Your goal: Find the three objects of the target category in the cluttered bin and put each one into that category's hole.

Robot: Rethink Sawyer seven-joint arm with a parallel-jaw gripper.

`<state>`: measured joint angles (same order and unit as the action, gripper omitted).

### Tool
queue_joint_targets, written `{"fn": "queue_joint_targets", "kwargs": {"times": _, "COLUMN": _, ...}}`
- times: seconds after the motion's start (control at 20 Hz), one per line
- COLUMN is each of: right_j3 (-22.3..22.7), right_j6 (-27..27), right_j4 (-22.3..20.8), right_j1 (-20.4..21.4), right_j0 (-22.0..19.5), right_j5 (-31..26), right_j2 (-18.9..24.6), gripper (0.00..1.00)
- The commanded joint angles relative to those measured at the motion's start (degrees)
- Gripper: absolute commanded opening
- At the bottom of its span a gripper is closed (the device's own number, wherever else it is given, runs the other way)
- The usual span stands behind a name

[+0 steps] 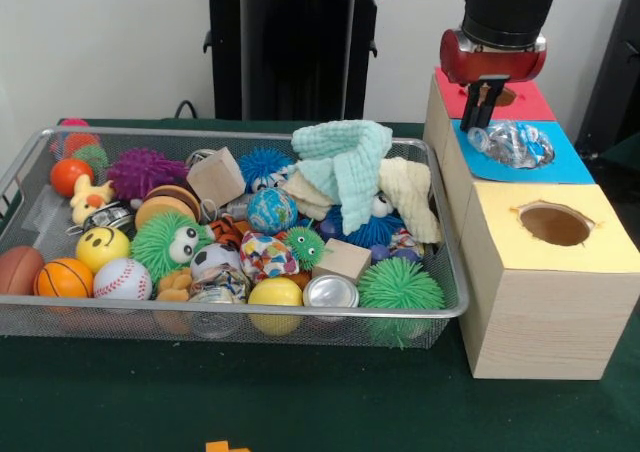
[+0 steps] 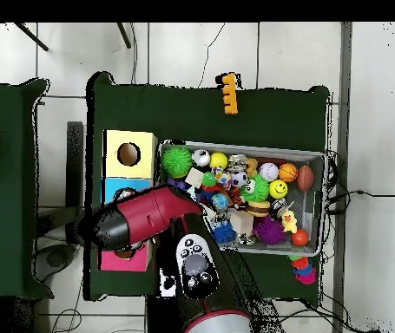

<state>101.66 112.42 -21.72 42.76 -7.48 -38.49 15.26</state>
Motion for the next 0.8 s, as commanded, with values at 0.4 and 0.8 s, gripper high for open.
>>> {"fn": "queue_joint_targets", "kwargs": {"times": 0.4, "right_j3": -4.45, "right_j6": -0.80, "right_j4": -5.17, "right_j1": -7.88, "right_j0": 0.06, "right_j5": 2.36, "right_j2": -0.05, "gripper": 0.00}}
{"fn": "queue_joint_targets", "kwargs": {"times": 0.8, "right_j3": -4.63, "right_j6": -1.17, "right_j4": -4.98, "right_j1": -7.30, "right_j0": -0.27, "right_j5": 0.63, "right_j2": -0.18, "gripper": 0.00}}
